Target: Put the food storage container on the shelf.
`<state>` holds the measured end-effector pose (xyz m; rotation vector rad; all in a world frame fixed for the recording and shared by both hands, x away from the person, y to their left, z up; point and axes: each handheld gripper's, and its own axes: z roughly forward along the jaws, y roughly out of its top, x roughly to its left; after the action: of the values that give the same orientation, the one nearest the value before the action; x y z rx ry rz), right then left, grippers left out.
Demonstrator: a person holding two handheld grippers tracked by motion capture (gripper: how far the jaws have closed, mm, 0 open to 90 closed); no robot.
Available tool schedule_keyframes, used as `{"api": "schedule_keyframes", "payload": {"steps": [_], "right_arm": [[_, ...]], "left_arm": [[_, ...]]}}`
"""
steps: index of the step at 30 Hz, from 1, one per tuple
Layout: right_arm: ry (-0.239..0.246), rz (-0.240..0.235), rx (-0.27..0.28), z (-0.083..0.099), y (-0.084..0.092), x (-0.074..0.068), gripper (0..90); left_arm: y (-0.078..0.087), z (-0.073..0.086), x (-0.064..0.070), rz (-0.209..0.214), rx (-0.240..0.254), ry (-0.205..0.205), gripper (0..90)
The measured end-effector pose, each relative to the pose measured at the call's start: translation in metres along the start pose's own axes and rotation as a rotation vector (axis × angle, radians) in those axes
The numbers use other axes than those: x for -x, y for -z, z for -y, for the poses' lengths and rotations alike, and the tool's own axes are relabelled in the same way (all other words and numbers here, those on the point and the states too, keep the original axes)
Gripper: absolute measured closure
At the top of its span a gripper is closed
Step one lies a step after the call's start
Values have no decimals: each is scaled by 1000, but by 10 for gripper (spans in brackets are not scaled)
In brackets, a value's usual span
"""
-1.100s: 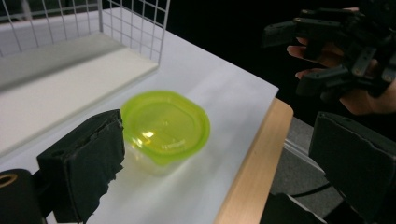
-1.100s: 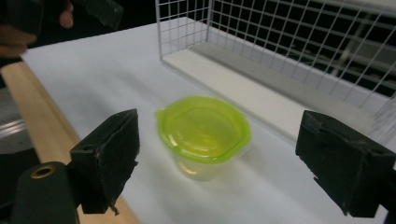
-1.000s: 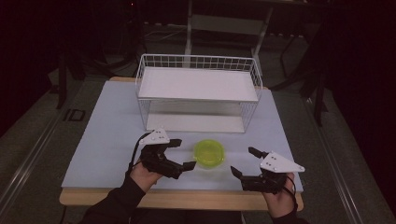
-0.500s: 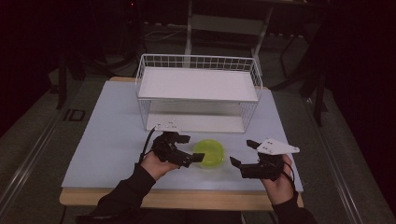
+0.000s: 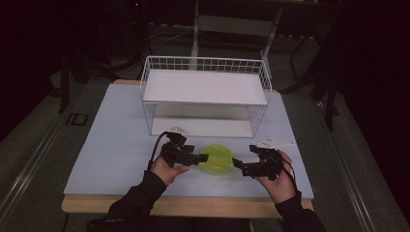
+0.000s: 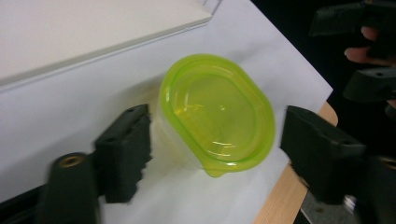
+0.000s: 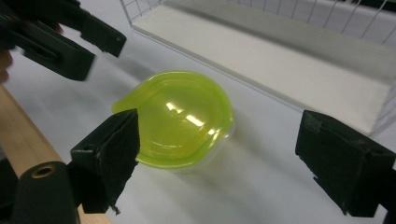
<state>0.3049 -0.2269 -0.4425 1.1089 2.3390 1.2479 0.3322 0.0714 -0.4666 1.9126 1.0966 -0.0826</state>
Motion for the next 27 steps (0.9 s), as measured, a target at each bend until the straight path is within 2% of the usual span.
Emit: {"api": "schedule_keyframes", "payload": {"steps": [3,4,5,6,8,10,15,16,18,19,20,21,22,24,27], "right_arm": [[-22,-10,-19,-1,-4,1,162],[-28,-6,-28,-2,-6,2,164],[-55,-19,-35,-2,-10,5,211],[-77,-24,-37,-3,-11,7,214],[-91,-30,-63,-4,-14,9,271],[-137,-46,-82,-4,-18,11,305],[-193,-23,-144,-4,-30,13,361],[-219,-26,-158,-4,-31,14,394],[-277,-35,-173,-3,-35,18,402],[-277,-35,-173,-3,-35,18,402],[-303,-36,-186,-3,-37,19,434],[-363,-52,-197,-3,-40,22,448],[-375,-52,-203,-2,-42,23,471],[-425,-61,-217,-1,-46,24,515],[-441,-46,-239,0,-50,24,571]], "left_arm": [[-3,1,-3,-7,-4,22,323],[-6,3,-5,-2,-18,44,323],[-8,4,-7,-3,-21,56,346],[-9,5,-8,-5,-27,61,347],[-14,7,-11,-12,-40,88,373],[-16,9,-13,-10,-41,105,408],[-22,12,-16,-10,-48,135,467],[-23,12,-16,-14,-48,135,475],[-24,12,-16,-8,-52,141,503],[-24,12,-16,-8,-52,141,504],[-26,13,-16,-10,-57,140,504],[-26,13,-16,-8,-59,142,524],[-27,14,-16,-15,-61,147,525],[-28,15,-17,-3,-66,154,551],[-29,15,-16,-2,-63,149,580]]}}
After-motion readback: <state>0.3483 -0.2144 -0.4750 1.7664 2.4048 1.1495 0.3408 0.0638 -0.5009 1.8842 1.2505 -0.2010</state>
